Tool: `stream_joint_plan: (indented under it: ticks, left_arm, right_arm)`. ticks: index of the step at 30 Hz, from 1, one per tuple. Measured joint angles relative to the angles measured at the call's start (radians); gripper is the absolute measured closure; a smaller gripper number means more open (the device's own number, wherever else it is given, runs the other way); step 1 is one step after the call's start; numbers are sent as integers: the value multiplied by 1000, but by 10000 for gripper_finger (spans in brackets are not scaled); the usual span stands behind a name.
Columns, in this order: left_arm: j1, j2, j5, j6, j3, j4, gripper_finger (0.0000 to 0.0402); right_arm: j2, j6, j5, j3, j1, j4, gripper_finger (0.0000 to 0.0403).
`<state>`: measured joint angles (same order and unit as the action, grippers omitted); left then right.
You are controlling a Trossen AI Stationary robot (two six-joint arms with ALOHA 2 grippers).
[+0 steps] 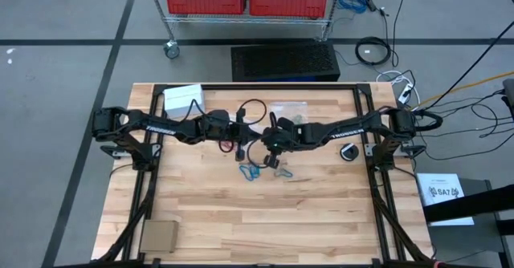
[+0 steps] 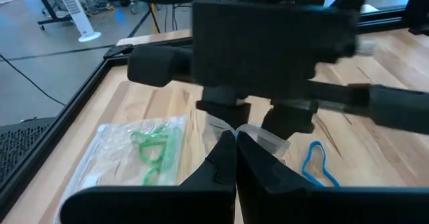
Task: Sort rubber bands
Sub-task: Open the bottom right transparent zip lock bag, then put the blue rubber band into the bottom right transparent zip lock bag
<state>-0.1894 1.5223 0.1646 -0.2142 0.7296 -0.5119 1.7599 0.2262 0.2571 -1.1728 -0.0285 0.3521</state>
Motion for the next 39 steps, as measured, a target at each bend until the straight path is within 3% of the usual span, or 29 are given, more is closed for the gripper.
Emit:
stream_joint_plan:
  ticks: [4, 12, 16, 26, 39]
  left_arm:
    - [0, 0, 0, 1, 0, -4, 401]
    - [0, 0, 0, 19, 0, -2, 401]
    - [0, 0, 1, 19, 0, -2, 401]
    - [-1, 0, 1, 19, 1, 3, 401]
    - [-18, 0, 0, 18, 1, 27, 401]
  right_arm:
    - [0, 62, 34, 2, -11, 9, 361]
    - [-10, 110, 36, 2, -11, 14, 223]
    - [-44, 107, 33, 2, -11, 33, 177]
    - [-183, 58, 22, 2, -9, 125, 166]
    - [-322, 85, -122, 2, 23, 194, 141]
